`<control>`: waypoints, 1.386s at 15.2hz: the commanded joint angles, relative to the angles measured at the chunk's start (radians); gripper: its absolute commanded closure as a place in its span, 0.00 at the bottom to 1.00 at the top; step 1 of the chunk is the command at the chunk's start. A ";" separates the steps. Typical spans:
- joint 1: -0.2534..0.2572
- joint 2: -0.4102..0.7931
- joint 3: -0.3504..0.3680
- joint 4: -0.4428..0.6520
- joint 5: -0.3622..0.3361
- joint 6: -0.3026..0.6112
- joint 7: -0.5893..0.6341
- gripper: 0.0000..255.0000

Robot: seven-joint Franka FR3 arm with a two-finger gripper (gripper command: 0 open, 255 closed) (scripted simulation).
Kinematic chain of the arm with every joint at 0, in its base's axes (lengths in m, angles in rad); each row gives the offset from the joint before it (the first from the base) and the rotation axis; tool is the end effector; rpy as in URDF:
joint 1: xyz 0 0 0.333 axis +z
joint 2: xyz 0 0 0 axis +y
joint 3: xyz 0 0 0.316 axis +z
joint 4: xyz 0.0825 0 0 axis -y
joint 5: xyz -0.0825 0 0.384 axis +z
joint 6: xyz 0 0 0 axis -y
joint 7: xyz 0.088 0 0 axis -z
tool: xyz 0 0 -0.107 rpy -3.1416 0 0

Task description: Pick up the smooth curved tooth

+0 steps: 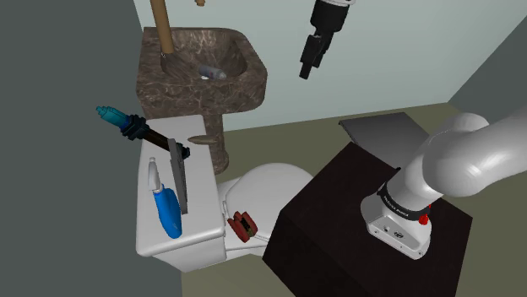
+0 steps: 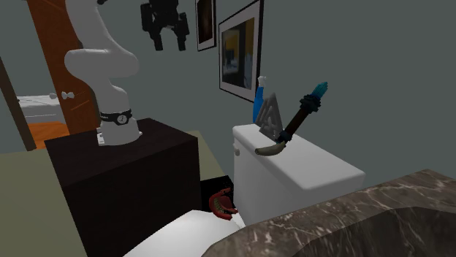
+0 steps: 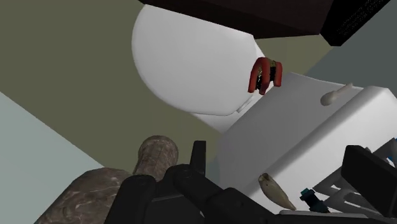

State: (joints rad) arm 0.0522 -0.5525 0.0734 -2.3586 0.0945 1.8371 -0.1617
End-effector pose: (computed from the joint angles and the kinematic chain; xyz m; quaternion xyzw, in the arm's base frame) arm 0.3843 0.0596 0.5312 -0.9915 -0.1263 -0.0157 0.0261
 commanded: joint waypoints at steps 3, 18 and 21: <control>0.019 0.138 0.009 0.017 0.010 0.116 -0.043 0.00; 0.082 0.681 0.061 0.238 0.019 0.414 -0.181 0.00; 0.095 0.793 0.072 0.313 0.010 0.445 -0.201 0.00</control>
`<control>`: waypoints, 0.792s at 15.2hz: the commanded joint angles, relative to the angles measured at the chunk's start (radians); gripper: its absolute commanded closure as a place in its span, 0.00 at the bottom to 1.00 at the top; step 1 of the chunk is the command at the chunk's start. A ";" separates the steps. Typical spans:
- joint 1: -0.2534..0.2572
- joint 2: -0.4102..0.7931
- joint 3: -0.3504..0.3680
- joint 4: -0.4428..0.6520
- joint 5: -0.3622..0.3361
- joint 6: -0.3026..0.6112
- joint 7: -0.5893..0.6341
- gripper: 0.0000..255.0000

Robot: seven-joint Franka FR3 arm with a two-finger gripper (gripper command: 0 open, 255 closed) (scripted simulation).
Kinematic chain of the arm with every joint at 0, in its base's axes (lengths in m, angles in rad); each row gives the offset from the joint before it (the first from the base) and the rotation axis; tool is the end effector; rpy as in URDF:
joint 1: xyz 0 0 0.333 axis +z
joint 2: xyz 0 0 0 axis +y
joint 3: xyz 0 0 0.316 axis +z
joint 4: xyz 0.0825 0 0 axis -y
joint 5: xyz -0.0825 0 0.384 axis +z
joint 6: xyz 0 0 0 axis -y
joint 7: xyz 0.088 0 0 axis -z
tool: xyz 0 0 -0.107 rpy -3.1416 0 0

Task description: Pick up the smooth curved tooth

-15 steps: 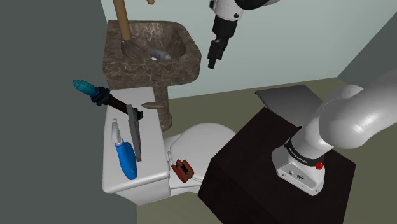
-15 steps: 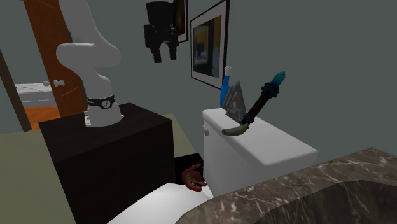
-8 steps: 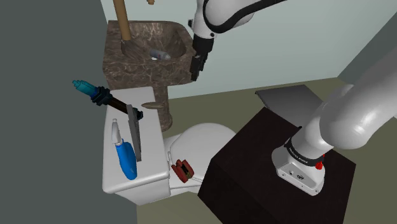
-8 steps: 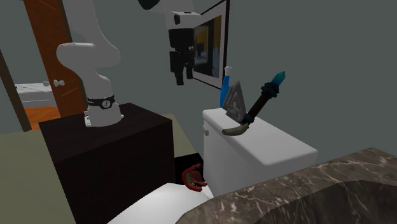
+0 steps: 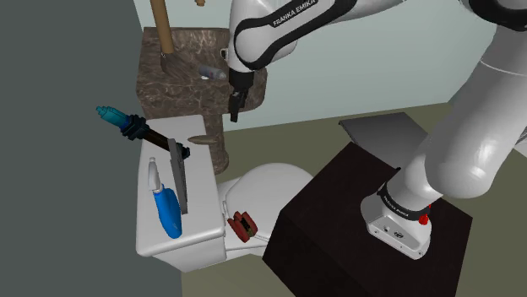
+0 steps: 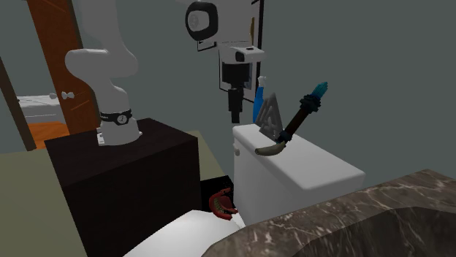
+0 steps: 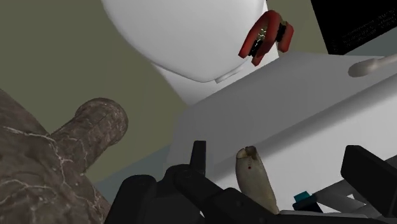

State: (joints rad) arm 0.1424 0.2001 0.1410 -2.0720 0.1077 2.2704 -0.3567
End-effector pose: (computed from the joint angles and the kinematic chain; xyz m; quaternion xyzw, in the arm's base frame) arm 0.5548 0.1627 0.3357 -0.9585 -0.2797 -0.0017 0.0551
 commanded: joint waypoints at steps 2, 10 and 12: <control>0.015 0.115 0.011 0.082 -0.011 0.028 -0.018 0.00; 0.063 0.396 0.031 0.330 -0.050 0.047 -0.059 0.00; 0.064 0.414 0.030 0.330 -0.051 0.065 -0.061 0.00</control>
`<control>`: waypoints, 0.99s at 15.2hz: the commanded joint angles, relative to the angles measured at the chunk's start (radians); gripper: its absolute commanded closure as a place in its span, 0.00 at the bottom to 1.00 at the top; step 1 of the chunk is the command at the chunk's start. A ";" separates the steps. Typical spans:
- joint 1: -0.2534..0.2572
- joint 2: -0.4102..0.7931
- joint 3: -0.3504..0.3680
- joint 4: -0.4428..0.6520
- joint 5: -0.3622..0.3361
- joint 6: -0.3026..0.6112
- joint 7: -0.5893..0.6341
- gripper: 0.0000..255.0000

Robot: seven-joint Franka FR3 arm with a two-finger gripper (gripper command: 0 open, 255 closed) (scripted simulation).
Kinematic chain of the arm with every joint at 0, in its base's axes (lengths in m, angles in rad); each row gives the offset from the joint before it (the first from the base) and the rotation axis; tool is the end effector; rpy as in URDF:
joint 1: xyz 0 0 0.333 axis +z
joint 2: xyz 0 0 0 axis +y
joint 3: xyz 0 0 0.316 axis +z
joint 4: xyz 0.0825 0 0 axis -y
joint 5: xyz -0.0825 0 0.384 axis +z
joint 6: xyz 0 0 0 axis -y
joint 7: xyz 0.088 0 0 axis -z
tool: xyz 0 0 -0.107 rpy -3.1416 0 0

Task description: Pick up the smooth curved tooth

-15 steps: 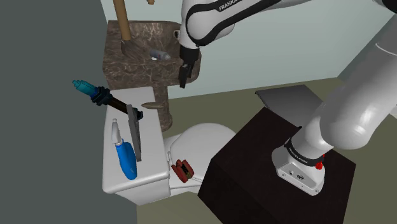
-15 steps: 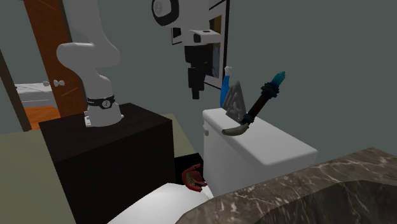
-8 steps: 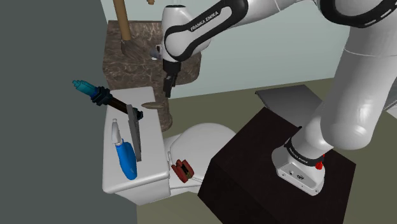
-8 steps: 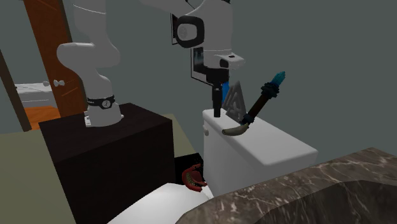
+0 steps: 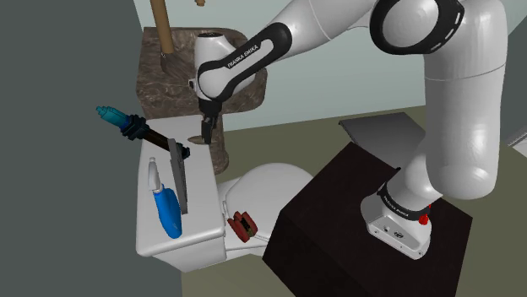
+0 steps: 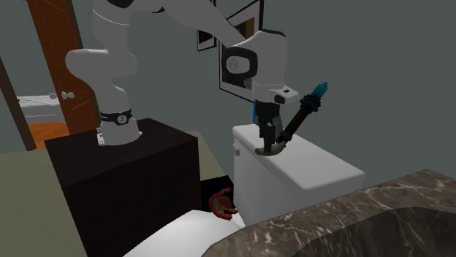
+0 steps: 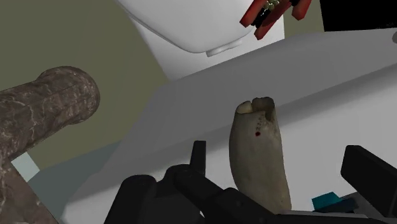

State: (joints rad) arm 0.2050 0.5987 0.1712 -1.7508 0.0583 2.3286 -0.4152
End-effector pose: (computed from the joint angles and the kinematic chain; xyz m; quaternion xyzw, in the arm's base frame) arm 0.6208 0.2358 0.2329 -0.9332 -0.3525 0.0056 0.0693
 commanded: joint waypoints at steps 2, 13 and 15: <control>0.003 0.034 -0.002 0.009 -0.003 0.025 -0.003 0.00; 0.006 0.067 -0.004 0.010 -0.006 0.057 -0.005 1.00; 0.006 0.067 -0.004 0.009 -0.006 0.057 -0.006 1.00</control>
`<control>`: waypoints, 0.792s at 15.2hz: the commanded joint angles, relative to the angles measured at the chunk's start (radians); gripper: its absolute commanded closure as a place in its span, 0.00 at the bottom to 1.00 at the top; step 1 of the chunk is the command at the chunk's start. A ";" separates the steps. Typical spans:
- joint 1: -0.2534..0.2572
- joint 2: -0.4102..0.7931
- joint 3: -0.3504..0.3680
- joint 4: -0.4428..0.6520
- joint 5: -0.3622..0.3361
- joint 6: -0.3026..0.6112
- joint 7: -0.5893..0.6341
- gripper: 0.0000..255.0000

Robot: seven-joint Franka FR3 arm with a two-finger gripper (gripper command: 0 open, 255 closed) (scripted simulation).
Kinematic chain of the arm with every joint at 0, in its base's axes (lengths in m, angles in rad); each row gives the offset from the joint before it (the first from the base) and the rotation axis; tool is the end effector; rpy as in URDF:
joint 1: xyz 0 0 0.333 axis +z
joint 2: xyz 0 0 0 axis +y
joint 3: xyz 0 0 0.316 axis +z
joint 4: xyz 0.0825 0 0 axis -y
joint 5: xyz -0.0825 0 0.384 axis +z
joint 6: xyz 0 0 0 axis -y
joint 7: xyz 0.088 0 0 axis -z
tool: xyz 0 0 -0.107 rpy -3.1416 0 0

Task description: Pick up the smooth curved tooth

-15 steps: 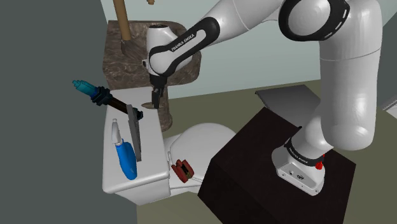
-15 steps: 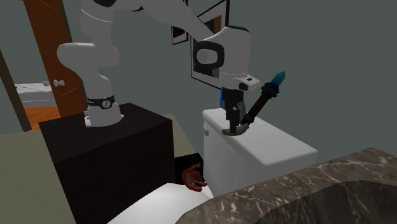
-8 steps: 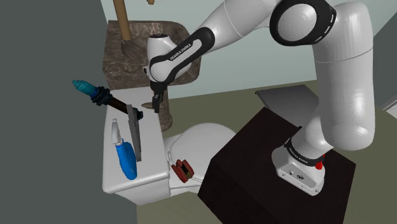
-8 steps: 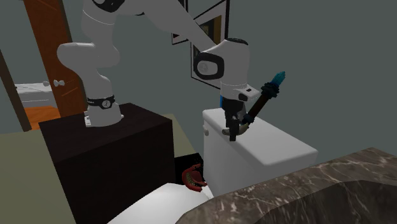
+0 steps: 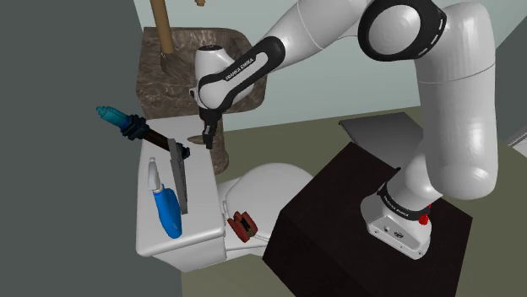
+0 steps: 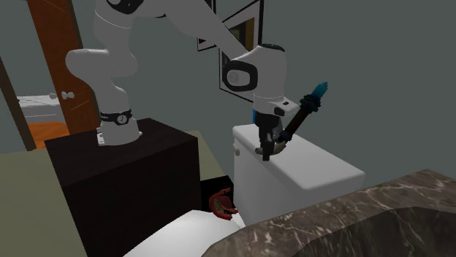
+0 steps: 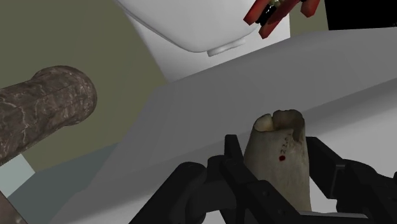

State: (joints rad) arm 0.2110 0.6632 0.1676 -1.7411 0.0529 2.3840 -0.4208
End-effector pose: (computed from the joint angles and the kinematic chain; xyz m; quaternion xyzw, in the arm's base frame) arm 0.6218 0.2377 0.1990 -0.9325 -0.3544 0.0050 0.0697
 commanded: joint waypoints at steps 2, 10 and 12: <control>0.000 0.004 -0.001 0.002 0.000 0.001 0.000 1.00; -0.006 -0.071 0.005 -0.001 0.005 -0.071 0.005 1.00; -0.007 -0.088 0.006 0.001 0.007 -0.090 0.006 1.00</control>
State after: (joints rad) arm 0.2047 0.5848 0.1731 -1.7401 0.0588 2.3046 -0.4148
